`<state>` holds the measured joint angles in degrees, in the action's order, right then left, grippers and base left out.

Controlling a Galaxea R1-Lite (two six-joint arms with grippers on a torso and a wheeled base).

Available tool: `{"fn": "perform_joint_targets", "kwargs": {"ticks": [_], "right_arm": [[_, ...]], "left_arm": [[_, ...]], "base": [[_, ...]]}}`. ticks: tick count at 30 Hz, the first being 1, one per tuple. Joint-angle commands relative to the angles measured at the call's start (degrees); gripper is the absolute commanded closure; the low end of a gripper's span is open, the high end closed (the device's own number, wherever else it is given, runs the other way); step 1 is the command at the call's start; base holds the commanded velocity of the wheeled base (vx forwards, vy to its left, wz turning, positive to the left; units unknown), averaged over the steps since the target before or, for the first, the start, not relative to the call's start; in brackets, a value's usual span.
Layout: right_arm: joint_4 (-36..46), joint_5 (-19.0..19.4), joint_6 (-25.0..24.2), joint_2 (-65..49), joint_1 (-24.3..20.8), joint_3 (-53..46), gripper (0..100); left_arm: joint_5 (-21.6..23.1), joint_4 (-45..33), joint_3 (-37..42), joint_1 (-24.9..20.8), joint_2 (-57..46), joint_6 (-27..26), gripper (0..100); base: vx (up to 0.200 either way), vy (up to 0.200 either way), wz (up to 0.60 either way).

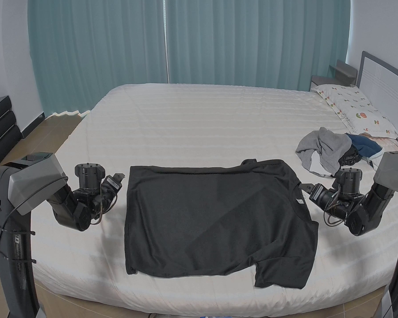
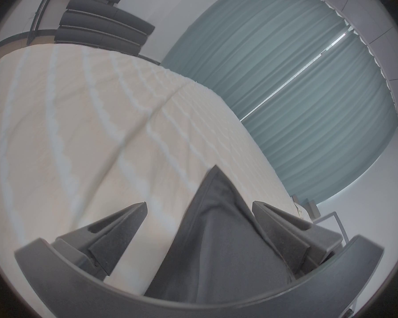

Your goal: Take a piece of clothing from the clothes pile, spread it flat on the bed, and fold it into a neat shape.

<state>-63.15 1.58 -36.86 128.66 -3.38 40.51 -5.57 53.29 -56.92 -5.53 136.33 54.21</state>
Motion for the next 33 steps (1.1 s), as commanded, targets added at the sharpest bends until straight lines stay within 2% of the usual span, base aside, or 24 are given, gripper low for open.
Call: {"fn": "perform_joint_targets", "kwargs": {"ticks": [1, 2, 3, 5, 10, 13, 17, 25, 33], "right_arm": [[-6.02, 5.27, -4.36, -10.71, -1.81, -24.78, 0], [-6.46, 5.27, -5.15, -10.53, -1.81, -25.13, 0], [-9.1, 5.8, -9.01, -9.39, -1.63, -26.71, 0], [-13.05, 6.94, -11.39, -7.72, -1.46, -28.2, 0], [-26.85, 12.04, -11.56, -2.27, -2.16, -35.68, 0], [-26.76, 12.83, -11.65, -2.01, -1.63, -35.59, 0], [-26.68, 14.06, -12.0, -1.57, -0.67, -35.68, 0], [-26.68, 14.85, -12.09, -0.78, -1.11, -35.76, 0], [-26.68, 14.59, -11.65, 0.36, -3.13, -36.29, 0]], "left_arm": [[4.34, 12.63, 32.4, -6.42, -13.81, 2.57, 0], [4.34, 12.98, 33.45, -6.95, -13.72, 2.65, 0], [4.52, 14.65, 37.85, -8.44, -13.37, 2.92, 0], [5.22, 17.12, 40.39, -8.79, -12.93, 3.01, 0], [7.86, 25.46, 44.79, -8.7, -8.8, 2.83, 0], [7.5, 29.42, 45.76, -8.7, -6.16, 2.57, 0], [7.68, 33.55, 47.07, -8.7, -5.46, 2.74, 0], [7.86, 33.73, 47.07, -8.79, -5.72, 3.27, 0], [7.68, 33.73, 47.25, -10.2, -5.72, 3.97, 0]], "base": [[0.0, 0.0, 0.0], [0.0, 0.0, 0.0], [-0.2, 0.0, 0.0], [-0.2, 0.0, 0.0], [-0.2, 0.0, 0.0], [-0.2, 0.0, 0.0], [0.0, 0.0, 0.0], [0.0, 0.0, 0.0], [0.0, -0.2, 0.0]]}}
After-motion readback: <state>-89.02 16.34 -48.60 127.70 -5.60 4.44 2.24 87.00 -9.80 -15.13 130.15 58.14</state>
